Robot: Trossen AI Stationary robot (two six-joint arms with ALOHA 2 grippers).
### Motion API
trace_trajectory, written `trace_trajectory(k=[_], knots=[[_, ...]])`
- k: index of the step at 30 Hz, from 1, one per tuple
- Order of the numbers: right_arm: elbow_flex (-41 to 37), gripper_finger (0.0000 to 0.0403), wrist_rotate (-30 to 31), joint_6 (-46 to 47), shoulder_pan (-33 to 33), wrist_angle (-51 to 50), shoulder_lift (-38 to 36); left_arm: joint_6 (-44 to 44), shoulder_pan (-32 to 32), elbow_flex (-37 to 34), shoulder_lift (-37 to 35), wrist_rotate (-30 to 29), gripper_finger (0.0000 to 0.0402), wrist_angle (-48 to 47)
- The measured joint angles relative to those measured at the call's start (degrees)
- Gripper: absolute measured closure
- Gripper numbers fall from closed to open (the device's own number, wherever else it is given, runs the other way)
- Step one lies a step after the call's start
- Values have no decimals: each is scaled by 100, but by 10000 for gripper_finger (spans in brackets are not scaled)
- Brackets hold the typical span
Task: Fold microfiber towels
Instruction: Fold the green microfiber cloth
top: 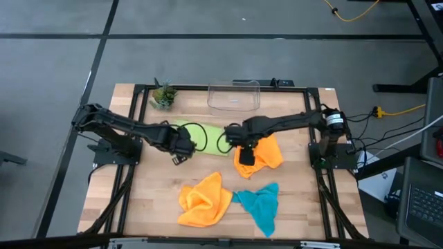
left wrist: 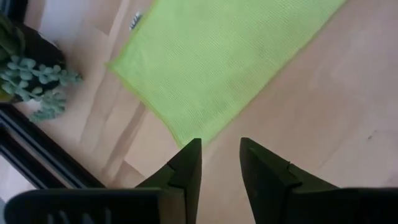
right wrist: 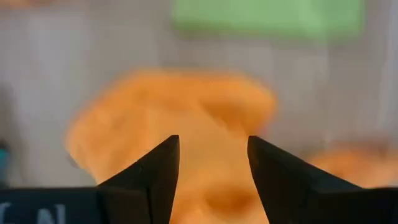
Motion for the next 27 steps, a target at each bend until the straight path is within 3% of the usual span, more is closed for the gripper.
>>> trace_trajectory(k=[8,15,24,27], knots=[[-3,210,-356,-611,983,3001,443,-17,-22,0,-189,-472,300,-85],[32,210,-467,-742,1700,4421,980,-22,-20,-2,-271,-640,300,-107],[569,210,-480,-506,1913,4714,1980,-286,-20,-2,-271,-670,300,-107],[705,210,-590,-418,1904,4229,2194,-299,-20,-2,-271,-670,300,-106]])
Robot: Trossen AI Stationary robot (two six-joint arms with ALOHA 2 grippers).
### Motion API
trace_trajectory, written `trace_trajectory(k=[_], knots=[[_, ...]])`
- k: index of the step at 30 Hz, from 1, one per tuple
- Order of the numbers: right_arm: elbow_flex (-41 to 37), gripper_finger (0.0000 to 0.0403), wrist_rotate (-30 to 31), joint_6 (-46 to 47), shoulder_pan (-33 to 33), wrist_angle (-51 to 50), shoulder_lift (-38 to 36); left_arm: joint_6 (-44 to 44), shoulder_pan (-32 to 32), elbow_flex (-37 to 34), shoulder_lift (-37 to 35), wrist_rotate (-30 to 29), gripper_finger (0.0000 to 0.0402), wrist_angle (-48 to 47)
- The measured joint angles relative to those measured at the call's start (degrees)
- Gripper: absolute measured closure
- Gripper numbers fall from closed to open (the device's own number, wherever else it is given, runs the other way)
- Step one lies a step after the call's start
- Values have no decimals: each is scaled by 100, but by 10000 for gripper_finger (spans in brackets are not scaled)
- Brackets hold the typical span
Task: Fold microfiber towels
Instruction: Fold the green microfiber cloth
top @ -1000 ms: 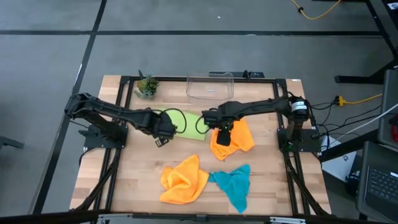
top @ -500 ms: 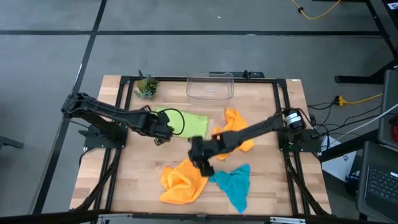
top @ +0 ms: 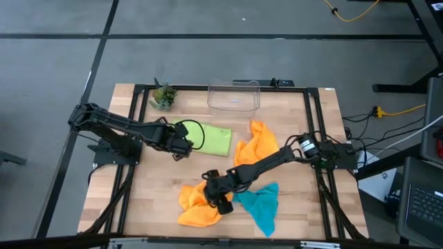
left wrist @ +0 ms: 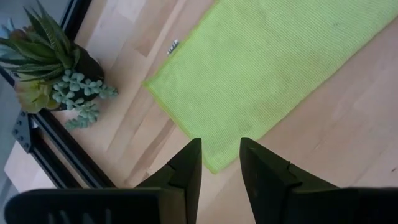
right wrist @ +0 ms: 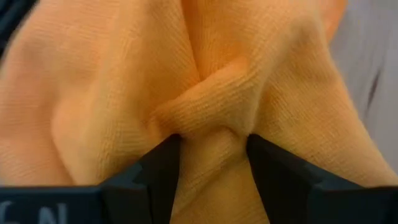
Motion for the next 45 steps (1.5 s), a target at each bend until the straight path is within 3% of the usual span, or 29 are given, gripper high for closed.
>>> trace_trajectory(k=[7,12,23,28,33,37,41,45], knots=[[-4,210,104,-136,1,-2287,-286,0,-4,0,0,-4,300,-45],[-435,210,669,-126,-49,-3533,-743,0,-4,0,0,-9,300,-43],[-2965,210,847,586,-412,-3421,-2483,1,-2,0,1,-22,300,-40],[-3807,210,1370,949,-520,-3966,-3433,0,-2,0,2,-27,300,-25],[-4023,210,2394,1561,-665,-4870,-4329,2,0,0,2,-42,300,-10],[-3656,210,2930,2042,-696,-5393,-4945,0,0,0,2,-42,300,-12],[-3348,210,3279,2090,-711,-4818,-5373,0,0,0,2,-41,300,-10],[-3461,210,3157,1456,-781,-2997,-5508,0,0,0,2,-41,300,-7]])
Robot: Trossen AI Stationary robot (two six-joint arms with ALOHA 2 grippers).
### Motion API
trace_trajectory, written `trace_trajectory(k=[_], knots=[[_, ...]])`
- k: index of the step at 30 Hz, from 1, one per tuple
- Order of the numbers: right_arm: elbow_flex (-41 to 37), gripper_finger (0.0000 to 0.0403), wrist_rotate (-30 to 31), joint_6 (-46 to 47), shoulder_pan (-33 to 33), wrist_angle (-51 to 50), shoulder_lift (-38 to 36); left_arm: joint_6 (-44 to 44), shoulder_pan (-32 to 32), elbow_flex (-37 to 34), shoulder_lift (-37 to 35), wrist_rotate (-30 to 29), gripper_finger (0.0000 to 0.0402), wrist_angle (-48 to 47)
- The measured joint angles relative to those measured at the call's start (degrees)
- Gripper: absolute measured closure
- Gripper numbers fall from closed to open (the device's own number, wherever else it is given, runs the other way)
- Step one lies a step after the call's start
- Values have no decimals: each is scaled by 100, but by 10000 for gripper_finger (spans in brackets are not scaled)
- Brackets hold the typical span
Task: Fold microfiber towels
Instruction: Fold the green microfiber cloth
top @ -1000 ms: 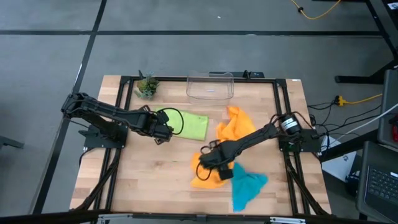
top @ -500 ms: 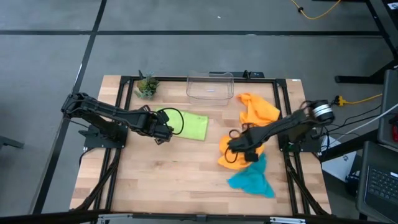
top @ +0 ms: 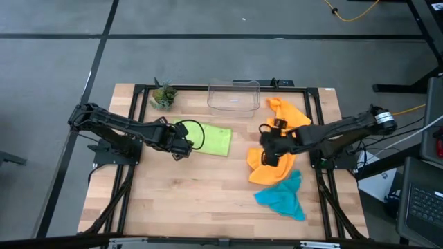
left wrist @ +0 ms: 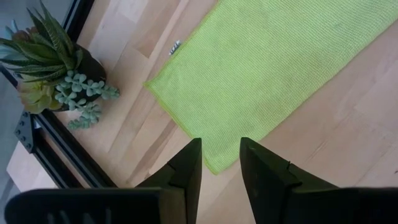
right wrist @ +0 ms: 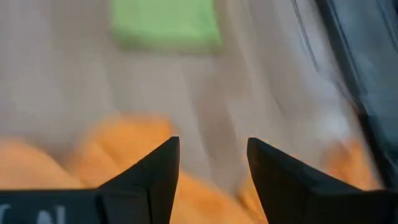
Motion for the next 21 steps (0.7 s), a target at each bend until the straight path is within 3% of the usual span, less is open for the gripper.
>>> trace_trajectory(k=[3,6,10,13,17,21], knots=[[-271,210,-344,-588,-125,1651,111,2,-4,-2,0,-3,300,137],[-323,210,-247,-1015,-303,2153,236,143,-4,-82,0,-34,300,1216],[-116,210,96,-1039,-463,2034,71,1006,-2,-521,155,270,300,3953],[91,210,294,-1206,-471,1773,-257,1440,14,-818,539,184,300,5646],[185,210,728,-1398,-468,1552,-862,1890,57,-935,1287,-237,300,7262],[187,210,788,-1603,-472,1418,-1410,2517,50,-935,2061,-905,300,8490]])
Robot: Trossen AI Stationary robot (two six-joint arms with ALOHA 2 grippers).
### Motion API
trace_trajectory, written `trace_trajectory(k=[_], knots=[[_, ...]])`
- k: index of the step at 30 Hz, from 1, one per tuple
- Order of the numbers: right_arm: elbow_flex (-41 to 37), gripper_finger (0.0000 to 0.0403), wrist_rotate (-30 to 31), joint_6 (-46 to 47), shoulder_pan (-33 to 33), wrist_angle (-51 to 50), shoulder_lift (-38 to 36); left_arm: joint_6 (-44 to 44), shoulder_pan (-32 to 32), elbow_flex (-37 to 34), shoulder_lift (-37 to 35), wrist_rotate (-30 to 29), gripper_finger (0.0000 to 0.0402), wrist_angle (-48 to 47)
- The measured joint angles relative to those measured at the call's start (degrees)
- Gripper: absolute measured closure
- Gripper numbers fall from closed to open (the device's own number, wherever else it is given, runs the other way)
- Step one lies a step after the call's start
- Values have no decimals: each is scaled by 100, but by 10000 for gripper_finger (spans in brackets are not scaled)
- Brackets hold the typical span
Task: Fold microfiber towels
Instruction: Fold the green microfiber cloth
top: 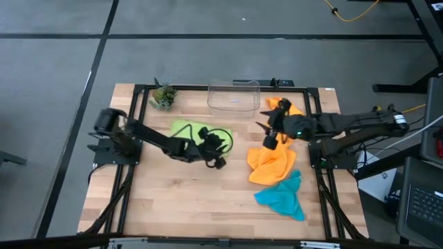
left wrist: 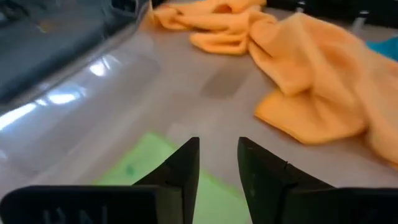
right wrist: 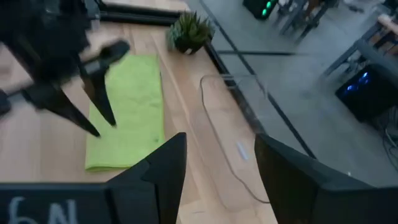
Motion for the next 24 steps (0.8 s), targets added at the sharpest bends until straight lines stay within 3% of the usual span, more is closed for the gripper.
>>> trace_trajectory(k=[4,8,14,18,24], knots=[[0,210,-6,-5,4,-231,-433,11,93,-11,555,-403,300,83],[0,210,-6,3,4,-398,-659,-323,354,-158,822,89,300,450],[2,210,-17,0,4,-428,-718,-524,608,-660,920,317,300,1324],[2,210,-17,5,4,-473,-717,-759,500,-978,911,395,300,1700],[2,210,-16,10,4,-470,-717,-821,210,-1287,913,46,300,1991]])
